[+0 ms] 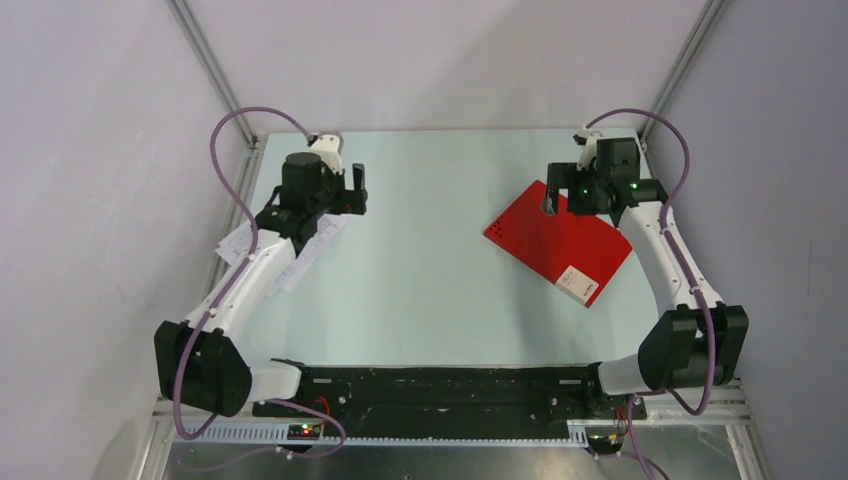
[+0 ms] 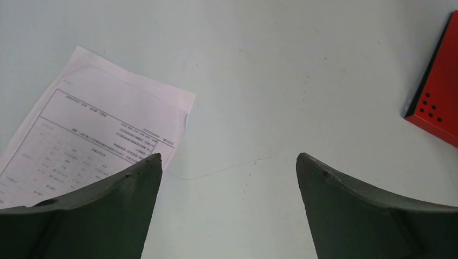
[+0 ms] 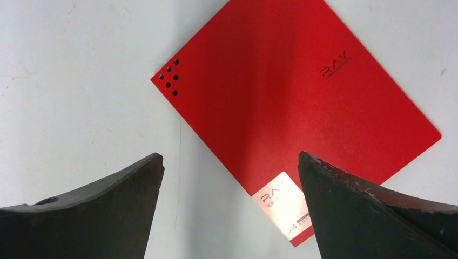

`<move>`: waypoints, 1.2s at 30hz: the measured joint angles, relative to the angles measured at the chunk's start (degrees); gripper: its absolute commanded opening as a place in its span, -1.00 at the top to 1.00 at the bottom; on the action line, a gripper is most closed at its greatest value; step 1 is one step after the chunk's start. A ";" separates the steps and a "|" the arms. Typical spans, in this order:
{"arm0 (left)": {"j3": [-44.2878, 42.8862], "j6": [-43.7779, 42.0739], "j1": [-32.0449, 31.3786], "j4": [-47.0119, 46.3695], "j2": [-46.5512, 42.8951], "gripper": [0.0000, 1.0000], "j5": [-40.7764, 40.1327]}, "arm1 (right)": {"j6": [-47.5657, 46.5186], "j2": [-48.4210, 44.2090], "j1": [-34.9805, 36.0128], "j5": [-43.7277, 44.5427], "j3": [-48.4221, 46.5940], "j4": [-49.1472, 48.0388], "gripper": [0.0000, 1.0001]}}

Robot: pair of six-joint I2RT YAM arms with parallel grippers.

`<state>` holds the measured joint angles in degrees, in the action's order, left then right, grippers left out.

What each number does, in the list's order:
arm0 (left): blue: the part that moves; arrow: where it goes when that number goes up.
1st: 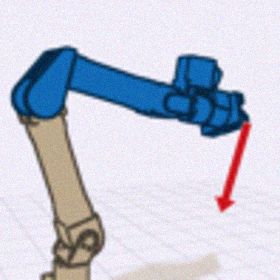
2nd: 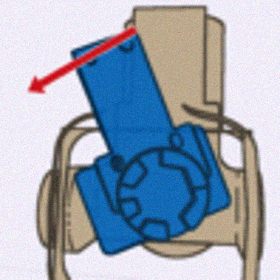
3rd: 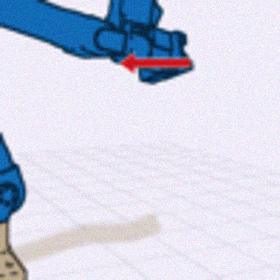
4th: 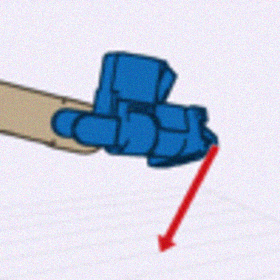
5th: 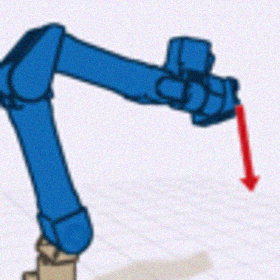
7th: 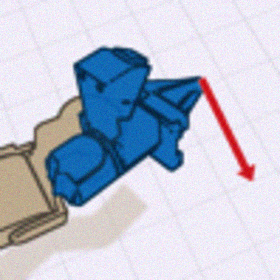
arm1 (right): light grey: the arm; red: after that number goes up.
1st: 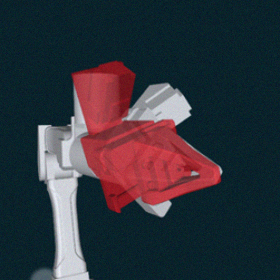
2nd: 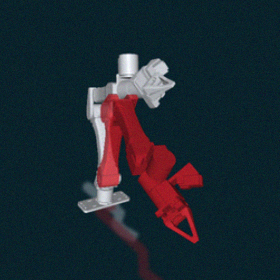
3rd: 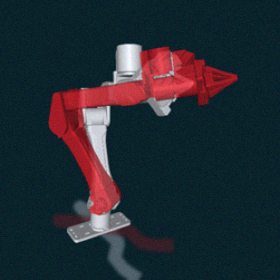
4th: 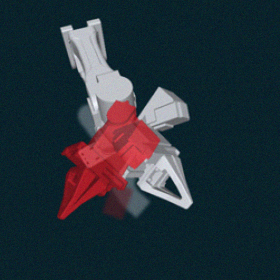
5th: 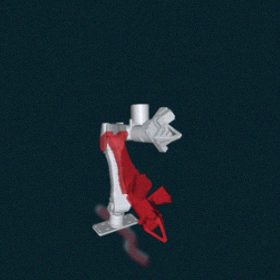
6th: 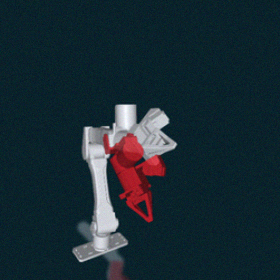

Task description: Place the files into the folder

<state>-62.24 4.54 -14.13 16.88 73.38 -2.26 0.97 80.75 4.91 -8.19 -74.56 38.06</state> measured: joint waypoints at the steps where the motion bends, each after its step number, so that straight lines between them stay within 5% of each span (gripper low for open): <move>1: 0.00 -0.13 0.00 0.07 0.35 -0.99 0.76 | -0.13 -0.22 -0.61 -0.76 0.24 0.55 -0.99; 4: 0.00 -0.96 0.00 0.20 1.44 -0.99 2.54 | -1.01 -0.68 -4.44 -6.62 0.59 3.30 -0.99; 7: 0.00 -2.12 -0.02 0.33 2.75 -0.99 3.85 | -0.57 -0.70 -15.89 -16.90 2.29 5.49 -0.99; 13: 0.00 -4.72 -1.01 0.42 4.00 -0.99 5.88 | 1.66 0.66 -33.77 -23.12 8.02 9.79 -0.90; 36: -2.86 -6.86 -3.28 2.08 5.95 -0.97 8.00 | 12.57 12.13 -38.47 -23.65 19.17 6.49 -0.69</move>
<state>-65.10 -2.33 -17.41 18.96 79.33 5.74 13.54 92.88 -33.56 -31.83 -55.40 44.56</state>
